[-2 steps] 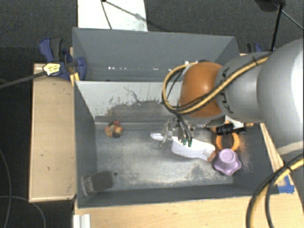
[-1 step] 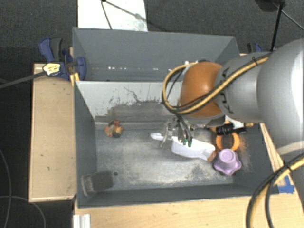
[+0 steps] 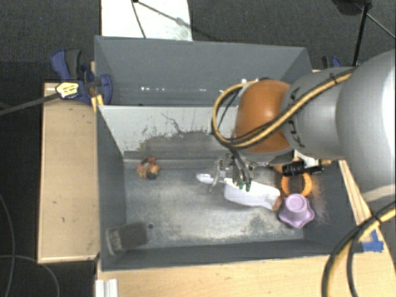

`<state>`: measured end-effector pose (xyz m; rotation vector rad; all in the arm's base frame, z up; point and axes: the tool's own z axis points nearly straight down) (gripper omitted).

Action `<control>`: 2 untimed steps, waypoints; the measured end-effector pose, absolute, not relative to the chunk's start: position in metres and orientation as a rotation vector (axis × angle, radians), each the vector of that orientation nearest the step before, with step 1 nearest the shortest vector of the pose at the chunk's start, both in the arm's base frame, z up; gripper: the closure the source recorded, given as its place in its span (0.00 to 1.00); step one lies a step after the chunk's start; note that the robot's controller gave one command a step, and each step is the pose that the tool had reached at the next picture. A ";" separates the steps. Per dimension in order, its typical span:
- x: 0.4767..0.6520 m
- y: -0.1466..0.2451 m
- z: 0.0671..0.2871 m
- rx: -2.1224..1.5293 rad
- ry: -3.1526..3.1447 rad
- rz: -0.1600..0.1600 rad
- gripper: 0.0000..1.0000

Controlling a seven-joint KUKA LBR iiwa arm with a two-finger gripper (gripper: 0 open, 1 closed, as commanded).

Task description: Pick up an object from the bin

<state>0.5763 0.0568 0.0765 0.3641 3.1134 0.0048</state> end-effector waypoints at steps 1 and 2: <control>0.573 0.056 0.094 0.366 3.126 -0.001 1.00; 0.574 0.056 0.119 0.367 3.125 -0.001 1.00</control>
Offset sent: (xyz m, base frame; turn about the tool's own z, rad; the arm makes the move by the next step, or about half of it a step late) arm -0.0002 0.0000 0.0978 0.0000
